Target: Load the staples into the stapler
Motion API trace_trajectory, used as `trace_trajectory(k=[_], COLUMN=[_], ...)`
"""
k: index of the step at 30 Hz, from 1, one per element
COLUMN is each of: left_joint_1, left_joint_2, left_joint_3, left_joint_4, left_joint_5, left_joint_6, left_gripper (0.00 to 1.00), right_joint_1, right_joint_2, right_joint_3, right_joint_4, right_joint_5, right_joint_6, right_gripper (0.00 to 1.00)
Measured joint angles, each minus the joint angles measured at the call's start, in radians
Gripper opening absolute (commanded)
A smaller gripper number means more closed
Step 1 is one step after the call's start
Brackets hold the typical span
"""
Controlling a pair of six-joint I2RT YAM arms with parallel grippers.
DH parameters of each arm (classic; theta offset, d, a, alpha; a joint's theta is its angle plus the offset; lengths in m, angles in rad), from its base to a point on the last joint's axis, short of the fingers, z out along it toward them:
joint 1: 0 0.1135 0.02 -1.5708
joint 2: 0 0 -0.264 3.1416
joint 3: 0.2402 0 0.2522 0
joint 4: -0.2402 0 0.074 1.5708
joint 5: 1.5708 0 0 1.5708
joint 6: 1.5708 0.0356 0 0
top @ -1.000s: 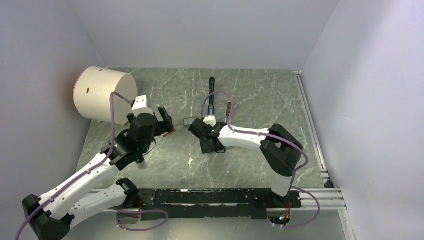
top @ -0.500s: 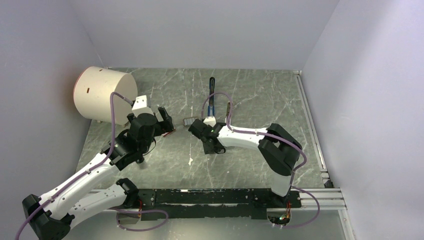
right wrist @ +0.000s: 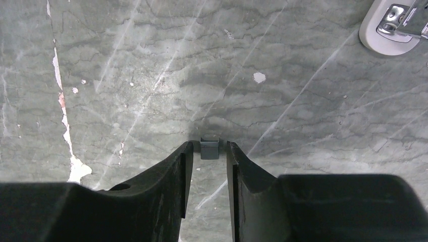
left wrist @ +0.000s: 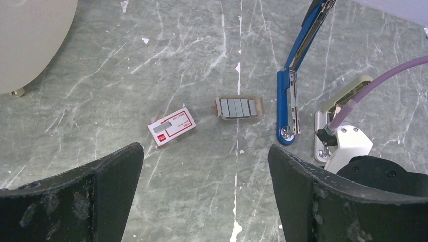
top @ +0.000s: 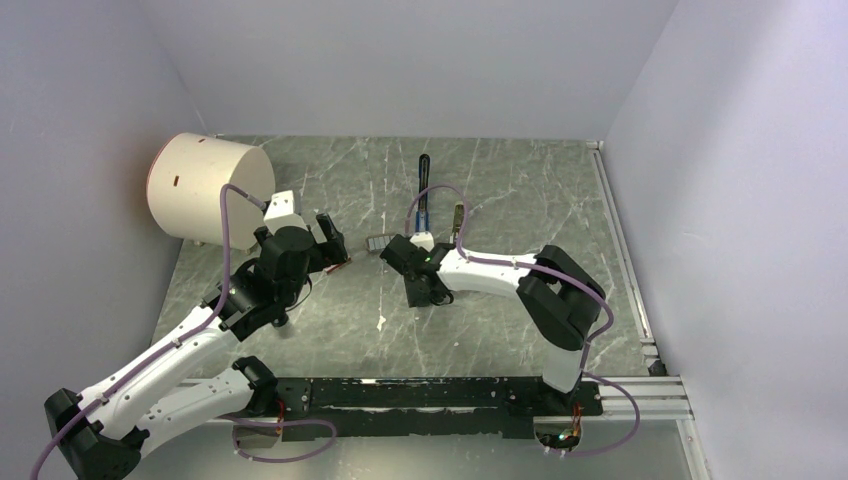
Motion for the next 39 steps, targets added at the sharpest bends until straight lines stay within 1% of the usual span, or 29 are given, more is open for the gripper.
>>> trace_trajectory(k=[11, 26, 33, 39], left_joint_1=[0.000, 0.000, 0.000, 0.000], left_joint_2=[0.000, 0.000, 0.000, 0.000], left_joint_3=[0.000, 0.000, 0.000, 0.000], left_joint_4=[0.000, 0.000, 0.000, 0.000], left_joint_5=[0.000, 0.000, 0.000, 0.000], left_joint_6=[0.000, 0.000, 0.000, 0.000], left_gripper=[0.98, 0.98, 0.98, 0.98], right_joint_1=[-0.008, -0.008, -0.009, -0.015], right_joint_2=[0.009, 0.015, 0.015, 0.015], right_joint_3=[0.008, 0.015, 0.015, 0.015], right_joint_4=[0.014, 0.020, 0.020, 0.019], right_joint_5=[0.001, 0.008, 0.007, -0.004], right_joint_6=[-0.001, 0.000, -0.007, -0.024], right_gripper=[0.33, 0.26, 0.30, 0.28])
